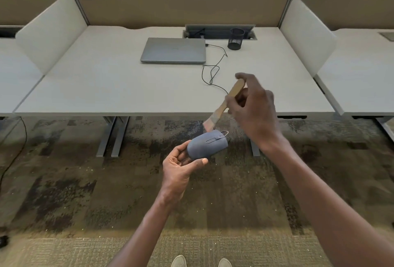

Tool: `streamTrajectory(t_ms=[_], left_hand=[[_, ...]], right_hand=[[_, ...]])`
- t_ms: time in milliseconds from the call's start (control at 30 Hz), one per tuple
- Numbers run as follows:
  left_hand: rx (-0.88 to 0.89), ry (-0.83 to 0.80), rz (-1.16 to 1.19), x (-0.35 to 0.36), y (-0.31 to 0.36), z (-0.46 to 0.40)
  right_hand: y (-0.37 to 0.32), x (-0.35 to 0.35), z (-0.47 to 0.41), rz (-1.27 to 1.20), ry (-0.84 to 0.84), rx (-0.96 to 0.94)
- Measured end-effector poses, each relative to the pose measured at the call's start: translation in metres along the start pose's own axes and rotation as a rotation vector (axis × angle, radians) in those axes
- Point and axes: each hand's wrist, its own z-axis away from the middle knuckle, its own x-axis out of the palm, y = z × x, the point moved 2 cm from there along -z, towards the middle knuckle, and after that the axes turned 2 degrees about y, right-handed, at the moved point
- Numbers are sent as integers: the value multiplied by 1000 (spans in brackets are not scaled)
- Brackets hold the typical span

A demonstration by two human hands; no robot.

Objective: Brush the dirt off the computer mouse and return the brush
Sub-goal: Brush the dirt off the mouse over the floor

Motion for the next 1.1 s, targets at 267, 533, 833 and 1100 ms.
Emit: streamTrajectory(t_ms=[267,533,833,1100], left_hand=[[-9,22,20,1,1,1],[-6,39,23,3,9,3],[0,33,23,12,8,2],[8,13,-17,15,6,1]], right_hand=[[-24,26,59,-40,-111,-72],[18,1,67,-71,-62,8],[36,-20,53,22,88,6],[18,0,48,3,5,-60]])
